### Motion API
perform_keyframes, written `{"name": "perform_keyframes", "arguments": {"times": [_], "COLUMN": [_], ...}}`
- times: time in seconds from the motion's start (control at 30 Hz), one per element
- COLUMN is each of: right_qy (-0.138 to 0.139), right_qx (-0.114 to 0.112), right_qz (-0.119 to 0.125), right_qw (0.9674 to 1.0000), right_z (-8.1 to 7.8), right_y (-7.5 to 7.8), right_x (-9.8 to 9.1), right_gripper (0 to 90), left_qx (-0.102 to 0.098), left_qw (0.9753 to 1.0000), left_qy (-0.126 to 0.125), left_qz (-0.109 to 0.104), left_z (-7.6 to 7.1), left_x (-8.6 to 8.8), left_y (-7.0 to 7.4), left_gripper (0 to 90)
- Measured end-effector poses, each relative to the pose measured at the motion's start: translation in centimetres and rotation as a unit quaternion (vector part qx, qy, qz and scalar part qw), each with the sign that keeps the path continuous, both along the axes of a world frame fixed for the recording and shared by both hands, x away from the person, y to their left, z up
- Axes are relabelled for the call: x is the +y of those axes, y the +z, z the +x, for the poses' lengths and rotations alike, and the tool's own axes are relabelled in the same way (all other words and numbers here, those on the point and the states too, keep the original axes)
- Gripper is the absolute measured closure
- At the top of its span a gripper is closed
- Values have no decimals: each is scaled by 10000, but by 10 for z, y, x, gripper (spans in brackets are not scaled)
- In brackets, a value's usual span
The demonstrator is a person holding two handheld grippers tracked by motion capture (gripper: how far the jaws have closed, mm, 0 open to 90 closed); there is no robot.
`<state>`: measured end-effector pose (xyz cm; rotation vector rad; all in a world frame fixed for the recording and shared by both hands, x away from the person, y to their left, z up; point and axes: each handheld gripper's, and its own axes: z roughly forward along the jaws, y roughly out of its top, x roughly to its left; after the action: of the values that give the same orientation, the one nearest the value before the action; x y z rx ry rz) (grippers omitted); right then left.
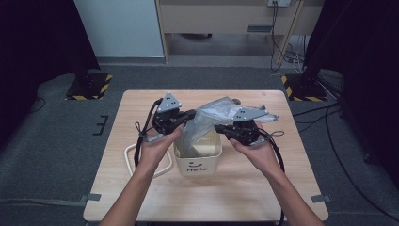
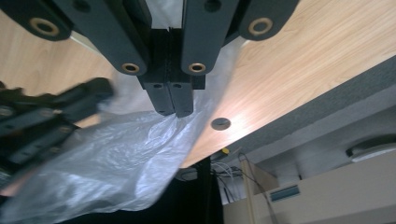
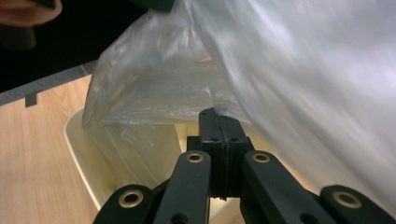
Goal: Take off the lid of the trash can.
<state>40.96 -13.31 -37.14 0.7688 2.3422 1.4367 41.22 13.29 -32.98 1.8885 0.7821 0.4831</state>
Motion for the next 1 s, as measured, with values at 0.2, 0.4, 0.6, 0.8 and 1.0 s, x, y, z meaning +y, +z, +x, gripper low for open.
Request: {"name": "perform_keyframes", "arguments": {"times": [0.2, 0.4, 0.6, 0.8, 1.0], "right_qy": [-30, -76, -83, -96, -74], "right_qx": [-8, -25, -73, -86, -26], "right_qz": [-77, -125, -202, -268, -290], "right_qw": [10000, 9999, 9997, 9996, 9995], "right_z": [-5, -8, -12, -15, -20], "right_y": [-1, -3, -3, -5, -9], "right_x": [-11, -18, -23, -27, -31], "right_gripper": [900, 900, 900, 900, 900], "left_qx": [1, 44, 118, 157, 181], "left_qw": [9997, 9992, 9985, 9979, 9973], "left_qy": [231, 385, 535, 631, 713], "left_qz": [-33, -23, -19, -56, -19], "left_z": [7, 11, 16, 17, 17], "left_x": [14, 23, 32, 42, 50], "left_y": [-3, -7, -13, -20, -25], "left_gripper": [900, 900, 900, 900, 900]}}
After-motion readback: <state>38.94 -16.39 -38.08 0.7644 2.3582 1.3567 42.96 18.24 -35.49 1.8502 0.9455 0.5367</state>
